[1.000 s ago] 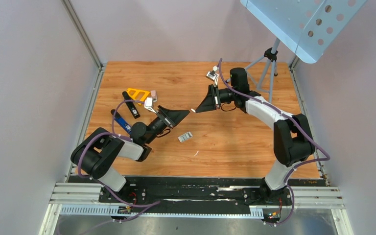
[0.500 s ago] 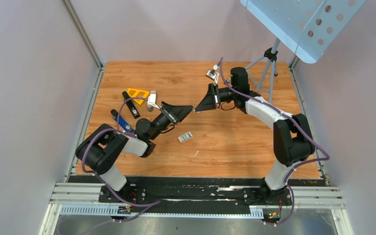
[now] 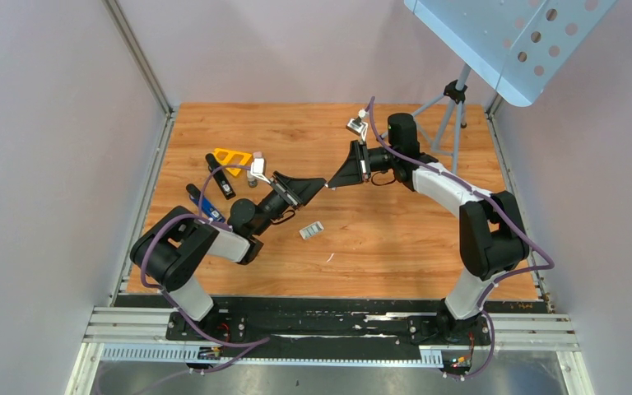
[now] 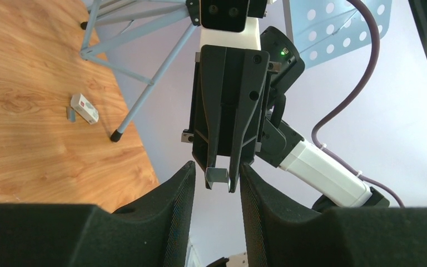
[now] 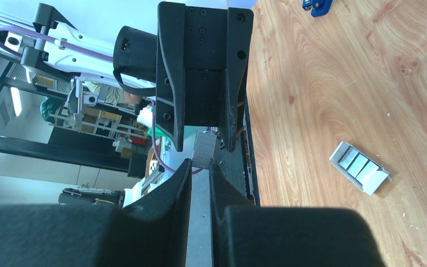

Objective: Unload the staples from the stapler
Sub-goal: Place the staple in the staple box.

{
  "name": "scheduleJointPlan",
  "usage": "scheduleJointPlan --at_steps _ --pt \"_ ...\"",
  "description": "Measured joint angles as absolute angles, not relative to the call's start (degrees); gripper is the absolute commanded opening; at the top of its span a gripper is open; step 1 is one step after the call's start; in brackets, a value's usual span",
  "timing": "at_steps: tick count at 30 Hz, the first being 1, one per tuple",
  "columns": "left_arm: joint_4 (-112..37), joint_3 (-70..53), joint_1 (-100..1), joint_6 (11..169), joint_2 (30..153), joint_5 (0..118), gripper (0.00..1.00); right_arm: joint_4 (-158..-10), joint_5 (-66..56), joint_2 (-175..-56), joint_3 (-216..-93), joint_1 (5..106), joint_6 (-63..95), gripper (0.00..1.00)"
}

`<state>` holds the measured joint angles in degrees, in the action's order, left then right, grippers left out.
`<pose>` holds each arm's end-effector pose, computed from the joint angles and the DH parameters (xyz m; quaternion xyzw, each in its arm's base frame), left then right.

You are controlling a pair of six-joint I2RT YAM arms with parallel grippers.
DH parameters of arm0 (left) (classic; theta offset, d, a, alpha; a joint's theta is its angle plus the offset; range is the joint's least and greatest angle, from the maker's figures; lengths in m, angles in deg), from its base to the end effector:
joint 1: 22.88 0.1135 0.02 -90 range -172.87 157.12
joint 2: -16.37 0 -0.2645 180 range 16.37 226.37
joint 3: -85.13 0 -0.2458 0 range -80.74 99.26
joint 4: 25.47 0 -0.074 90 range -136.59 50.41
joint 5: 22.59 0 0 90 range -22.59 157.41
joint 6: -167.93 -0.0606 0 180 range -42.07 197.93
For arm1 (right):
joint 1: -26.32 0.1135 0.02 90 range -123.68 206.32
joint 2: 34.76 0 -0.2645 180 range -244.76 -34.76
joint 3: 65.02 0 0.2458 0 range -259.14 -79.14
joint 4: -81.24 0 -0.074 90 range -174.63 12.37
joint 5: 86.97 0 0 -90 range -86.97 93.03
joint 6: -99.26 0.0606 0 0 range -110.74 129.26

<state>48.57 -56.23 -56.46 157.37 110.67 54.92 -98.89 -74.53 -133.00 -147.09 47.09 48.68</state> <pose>0.2467 -0.1795 0.2163 -0.1454 0.5700 -0.7074 0.3917 0.3321 0.1893 0.2828 -0.2709 0.6756 0.6680 0.1548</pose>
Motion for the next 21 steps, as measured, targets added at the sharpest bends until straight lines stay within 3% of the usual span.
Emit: scheduleJointPlan --at_steps 13,15,18,21 --pt "48.63 -56.23 -56.46 158.16 110.74 55.18 0.12 -99.24 -74.53 -133.00 -146.87 47.09 48.68 0.06" --pt "48.61 -56.23 -56.50 158.22 110.74 55.16 0.10 -99.24 -74.51 -133.00 -146.78 47.09 48.68 0.14" --pt "48.59 -56.23 -56.50 158.33 110.74 55.18 0.10 -99.24 -74.53 -133.00 -146.76 47.09 48.66 0.35" --pt "48.63 -56.29 -56.50 158.42 110.74 55.25 0.09 -98.65 -74.47 -133.00 -146.76 47.09 47.96 0.47"
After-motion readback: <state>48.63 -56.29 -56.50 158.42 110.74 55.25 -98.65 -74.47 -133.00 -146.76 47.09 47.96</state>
